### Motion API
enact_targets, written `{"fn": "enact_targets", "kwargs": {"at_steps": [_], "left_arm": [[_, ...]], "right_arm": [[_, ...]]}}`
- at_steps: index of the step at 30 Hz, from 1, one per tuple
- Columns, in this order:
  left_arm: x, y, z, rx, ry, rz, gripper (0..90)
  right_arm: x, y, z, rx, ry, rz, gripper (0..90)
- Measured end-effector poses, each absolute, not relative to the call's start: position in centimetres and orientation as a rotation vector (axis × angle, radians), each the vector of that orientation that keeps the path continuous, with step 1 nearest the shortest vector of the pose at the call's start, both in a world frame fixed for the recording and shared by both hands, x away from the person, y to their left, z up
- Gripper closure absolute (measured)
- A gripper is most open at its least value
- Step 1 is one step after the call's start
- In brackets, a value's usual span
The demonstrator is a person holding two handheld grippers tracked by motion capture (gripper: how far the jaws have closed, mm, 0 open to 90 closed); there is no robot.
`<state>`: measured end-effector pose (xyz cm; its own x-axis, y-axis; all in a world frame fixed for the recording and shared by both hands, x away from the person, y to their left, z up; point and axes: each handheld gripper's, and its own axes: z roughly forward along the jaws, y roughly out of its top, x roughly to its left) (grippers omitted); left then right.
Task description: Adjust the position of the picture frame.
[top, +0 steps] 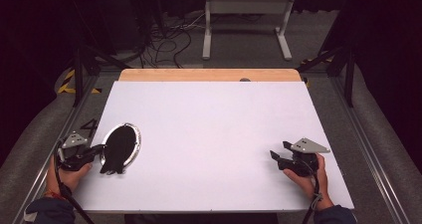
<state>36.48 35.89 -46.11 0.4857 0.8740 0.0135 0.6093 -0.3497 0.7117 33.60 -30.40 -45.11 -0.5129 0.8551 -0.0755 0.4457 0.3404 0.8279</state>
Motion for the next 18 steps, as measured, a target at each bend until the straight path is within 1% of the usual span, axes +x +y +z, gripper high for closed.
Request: {"fn": "enact_targets", "kwargs": {"at_steps": [4, 8, 11, 18], "left_arm": [[36.7, 35.7, -46.2, 2.067, 1.216, 0.5, 89.8], [36.8, 35.1, -46.1, 2.091, 1.202, 0.511, 89.8], [37.0, 34.0, -46.0, 2.116, 1.178, 0.522, 89.8], [37.6, 31.4, -45.8, 2.153, 1.126, 0.484, 89.8]], "right_arm": [[33.7, -30.4, -45.1, 1.141, 2.097, 1.067, 38.4], [33.8, -30.2, -45.1, 1.14, 2.103, 1.068, 37.5], [33.8, -30.1, -45.2, 1.135, 2.107, 1.064, 37.4], [34.1, -30.2, -45.4, 1.157, 2.106, 1.061, 35.6]]}}
